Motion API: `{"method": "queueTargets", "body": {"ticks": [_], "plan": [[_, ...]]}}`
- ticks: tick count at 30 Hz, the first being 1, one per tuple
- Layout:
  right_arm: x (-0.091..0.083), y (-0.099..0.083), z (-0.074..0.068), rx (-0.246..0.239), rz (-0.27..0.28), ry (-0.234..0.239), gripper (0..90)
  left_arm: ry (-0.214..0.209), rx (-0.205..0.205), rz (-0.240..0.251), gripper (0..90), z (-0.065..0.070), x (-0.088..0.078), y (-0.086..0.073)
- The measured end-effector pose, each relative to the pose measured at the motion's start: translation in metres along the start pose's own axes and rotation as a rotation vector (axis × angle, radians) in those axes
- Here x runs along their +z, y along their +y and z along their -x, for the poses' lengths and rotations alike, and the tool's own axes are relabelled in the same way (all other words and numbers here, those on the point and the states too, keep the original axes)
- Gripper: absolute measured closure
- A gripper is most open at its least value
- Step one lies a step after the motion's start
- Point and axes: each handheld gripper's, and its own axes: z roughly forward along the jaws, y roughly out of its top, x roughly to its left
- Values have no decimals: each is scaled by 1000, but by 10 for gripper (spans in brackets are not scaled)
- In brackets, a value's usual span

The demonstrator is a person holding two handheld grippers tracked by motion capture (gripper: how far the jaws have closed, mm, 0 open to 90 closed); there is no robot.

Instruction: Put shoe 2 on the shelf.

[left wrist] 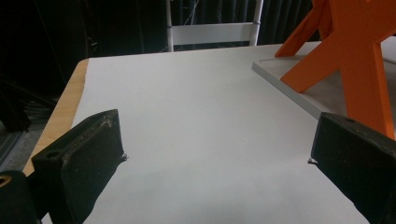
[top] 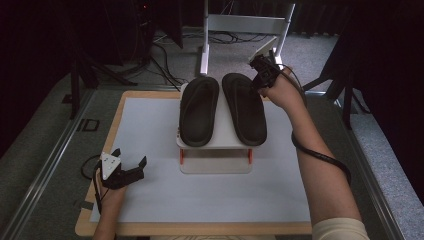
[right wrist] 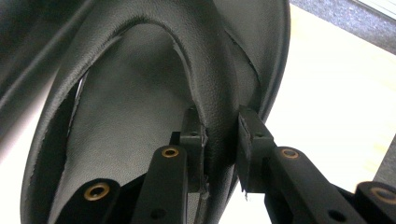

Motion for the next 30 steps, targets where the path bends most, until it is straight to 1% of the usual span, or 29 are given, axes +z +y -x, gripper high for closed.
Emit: {"method": "queueTargets", "body": {"ticks": [4, 10, 12, 16, 19, 21, 23, 28, 30], "plan": [[5, 2, -3, 1, -10, -2, 752, -1, -1, 0, 21, 0, 0, 0], [6, 3, -6, -9, -17, 3, 736, -1, 0, -2, 21, 0, 0, 0], [5, 3, -6, -16, -17, 15, 723, -1, -1, -2, 21, 0, 0, 0], [4, 0, -5, -13, -21, 40, 713, 0, -1, -2, 21, 0, 0, 0], [4, 0, -6, -14, -23, 46, 710, 0, -1, -3, 22, 0, 0, 0], [4, 0, -8, -23, -32, 73, 681, 0, -1, -3, 21, 0, 0, 0], [4, 0, -9, -25, -40, 82, 682, 0, -1, -4, 21, 0, 0, 0], [7, -1, -11, -14, -54, 111, 684, -1, -1, -3, 21, 0, 0, 0], [6, 0, -12, -9, -50, 126, 682, -1, -1, -3, 22, 0, 0, 0]]}}
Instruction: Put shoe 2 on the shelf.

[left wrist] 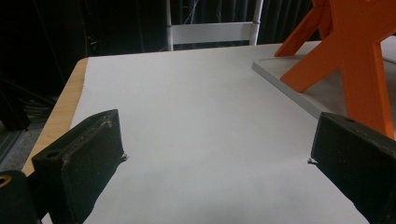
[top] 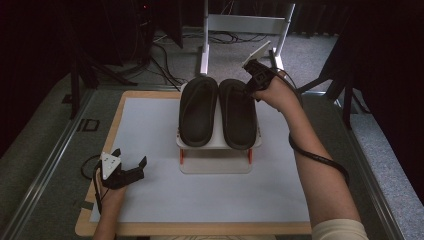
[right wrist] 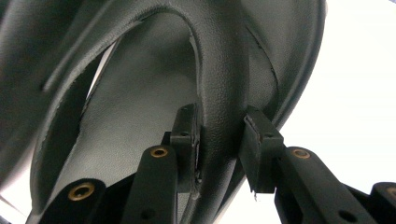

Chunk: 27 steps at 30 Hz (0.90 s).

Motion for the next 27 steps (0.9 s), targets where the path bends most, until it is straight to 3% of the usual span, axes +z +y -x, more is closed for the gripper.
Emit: {"method": "queueTargets", "body": {"ticks": [7, 13, 22, 27], "plan": [[0, 2, -8, -3, 16, 9, 673, 0, 2, 1, 21, 0, 0, 0], [3, 6, -7, 23, 40, 31, 675, -1, 2, 0, 22, 0, 0, 0], [6, 10, -7, 32, 80, 2, 683, -4, 3, 2, 22, 1, 0, 0], [7, 12, -4, 63, 113, 4, 685, -4, 4, 1, 22, 1, 0, 0]]}}
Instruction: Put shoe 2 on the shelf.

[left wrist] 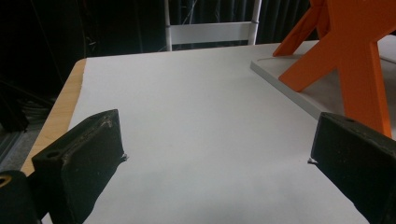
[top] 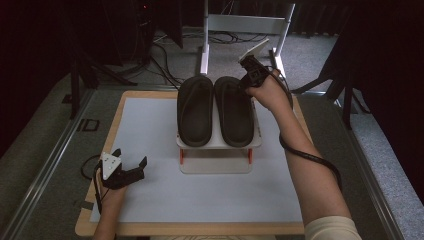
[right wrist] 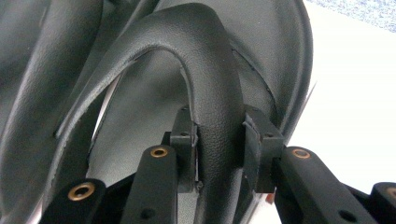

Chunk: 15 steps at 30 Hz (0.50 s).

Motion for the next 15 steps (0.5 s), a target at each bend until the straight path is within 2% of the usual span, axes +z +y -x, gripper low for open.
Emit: {"method": "queueTargets", "body": {"ticks": [4, 8, 15], "plan": [[0, 0, 0, 7, 12, -3, 689, -1, 0, 0, 22, 0, 0, 0], [1, 0, -1, 2, -1, -10, 692, -1, 1, -1, 22, 0, 0, 0], [1, -2, -6, -12, -35, 39, 666, 0, 1, -1, 22, 0, 0, 0]]}}
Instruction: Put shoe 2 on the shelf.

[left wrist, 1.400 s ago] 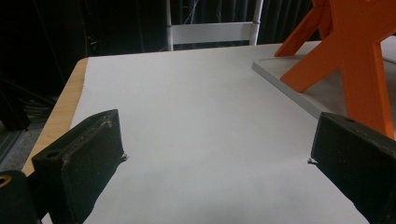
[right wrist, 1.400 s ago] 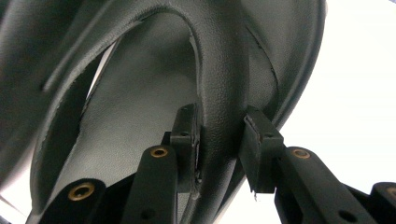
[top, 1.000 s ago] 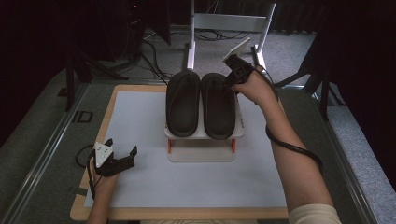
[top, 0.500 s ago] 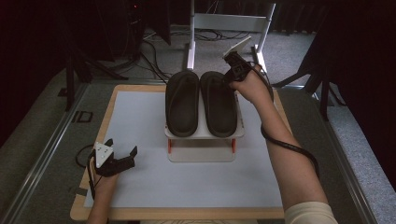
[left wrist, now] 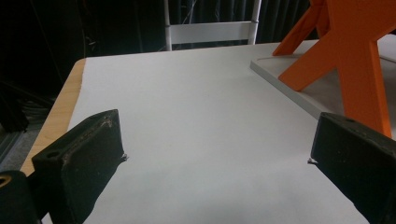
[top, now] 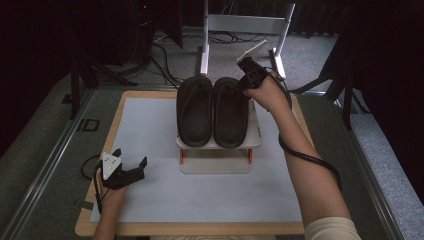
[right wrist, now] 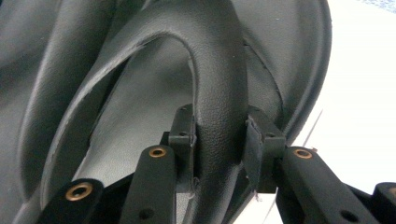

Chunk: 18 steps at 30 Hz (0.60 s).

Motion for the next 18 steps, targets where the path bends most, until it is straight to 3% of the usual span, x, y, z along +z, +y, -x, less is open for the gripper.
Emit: {"method": "queueTargets", "body": {"ticks": [3, 7, 13, 18], "plan": [[0, -2, -1, -13, 6, -7, 645, 0, -1, 0, 22, 0, 0, 0], [-3, -3, 0, -27, 48, 6, 505, 0, 0, 0, 22, 0, 0, 0], [-8, -8, 7, -23, 61, 0, 470, -1, -1, 0, 22, 0, 0, 0], [-20, -17, 16, -22, 89, 40, 353, 0, -2, -1, 22, 0, 0, 0]]}}
